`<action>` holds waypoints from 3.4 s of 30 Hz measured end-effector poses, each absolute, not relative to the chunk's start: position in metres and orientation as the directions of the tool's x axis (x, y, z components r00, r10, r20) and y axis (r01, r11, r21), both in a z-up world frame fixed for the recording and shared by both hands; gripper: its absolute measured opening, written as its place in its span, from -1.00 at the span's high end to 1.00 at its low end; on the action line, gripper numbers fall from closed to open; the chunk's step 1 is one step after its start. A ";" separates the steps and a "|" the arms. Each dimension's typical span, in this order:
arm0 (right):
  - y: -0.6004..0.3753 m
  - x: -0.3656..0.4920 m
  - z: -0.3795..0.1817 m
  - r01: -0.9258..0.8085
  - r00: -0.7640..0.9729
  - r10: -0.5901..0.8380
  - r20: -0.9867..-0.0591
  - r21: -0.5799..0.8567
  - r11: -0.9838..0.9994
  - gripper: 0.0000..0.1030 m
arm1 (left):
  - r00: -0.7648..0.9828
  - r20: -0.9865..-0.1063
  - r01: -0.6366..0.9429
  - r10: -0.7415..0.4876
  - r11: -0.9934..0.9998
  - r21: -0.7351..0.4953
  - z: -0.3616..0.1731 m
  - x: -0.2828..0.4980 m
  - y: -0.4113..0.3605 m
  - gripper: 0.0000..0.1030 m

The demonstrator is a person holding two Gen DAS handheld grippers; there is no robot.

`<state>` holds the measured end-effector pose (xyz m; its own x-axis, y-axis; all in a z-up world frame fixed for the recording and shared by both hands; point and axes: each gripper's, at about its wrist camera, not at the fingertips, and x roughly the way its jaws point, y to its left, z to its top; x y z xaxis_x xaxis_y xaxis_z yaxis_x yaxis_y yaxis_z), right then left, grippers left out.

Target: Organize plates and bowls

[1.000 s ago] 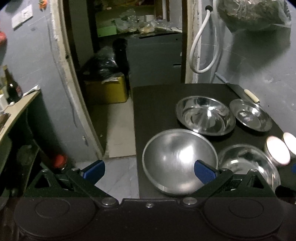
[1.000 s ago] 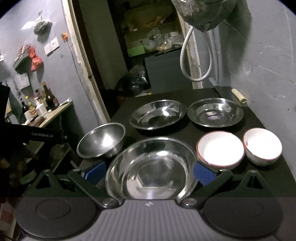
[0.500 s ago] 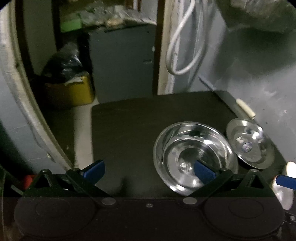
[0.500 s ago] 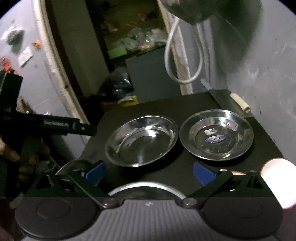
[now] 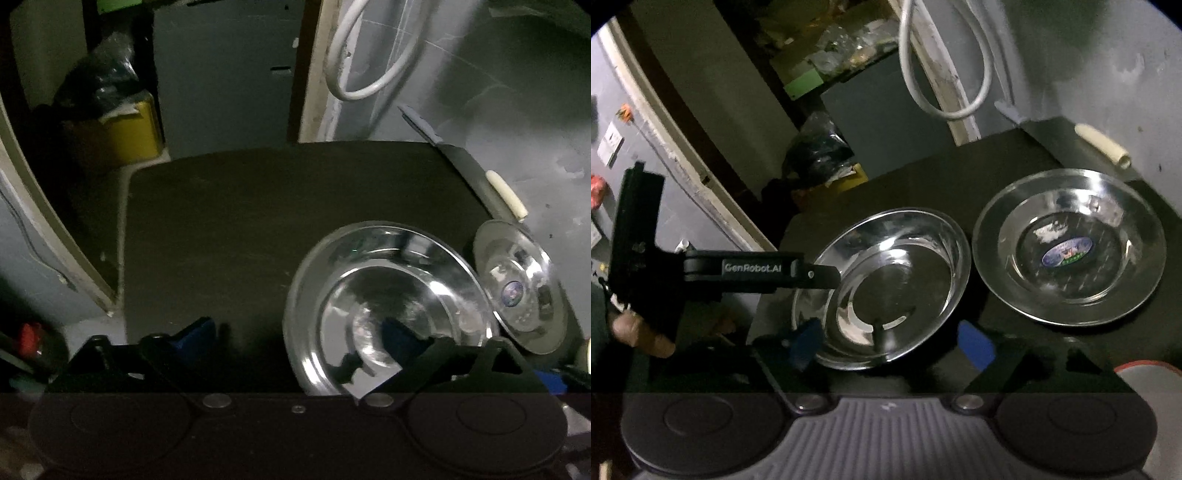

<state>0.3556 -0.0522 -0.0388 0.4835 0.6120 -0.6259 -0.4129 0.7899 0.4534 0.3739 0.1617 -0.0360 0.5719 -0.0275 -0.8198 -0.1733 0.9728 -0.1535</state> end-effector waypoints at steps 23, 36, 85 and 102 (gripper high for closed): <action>-0.063 0.343 -0.031 -0.427 0.570 0.559 -0.602 0.364 0.828 0.50 | 0.617 -0.779 -0.149 -0.108 0.957 -0.250 -0.019 0.351 0.155 0.23; -0.128 0.275 0.018 -0.479 0.619 0.576 -0.535 0.324 0.816 0.50 | 0.676 -0.721 -0.047 -0.152 0.968 -0.248 0.026 0.277 0.093 0.23; -0.152 0.207 -0.020 -0.581 0.505 0.527 -0.683 0.182 0.793 0.30 | 0.501 -0.865 -0.232 -0.035 0.957 -0.173 -0.024 0.174 0.020 -0.02; -0.201 0.164 -0.007 -0.510 0.558 0.535 -0.635 0.246 0.824 -0.98 | 0.655 -0.753 -0.206 -0.064 0.944 -0.259 0.009 0.120 0.013 -0.98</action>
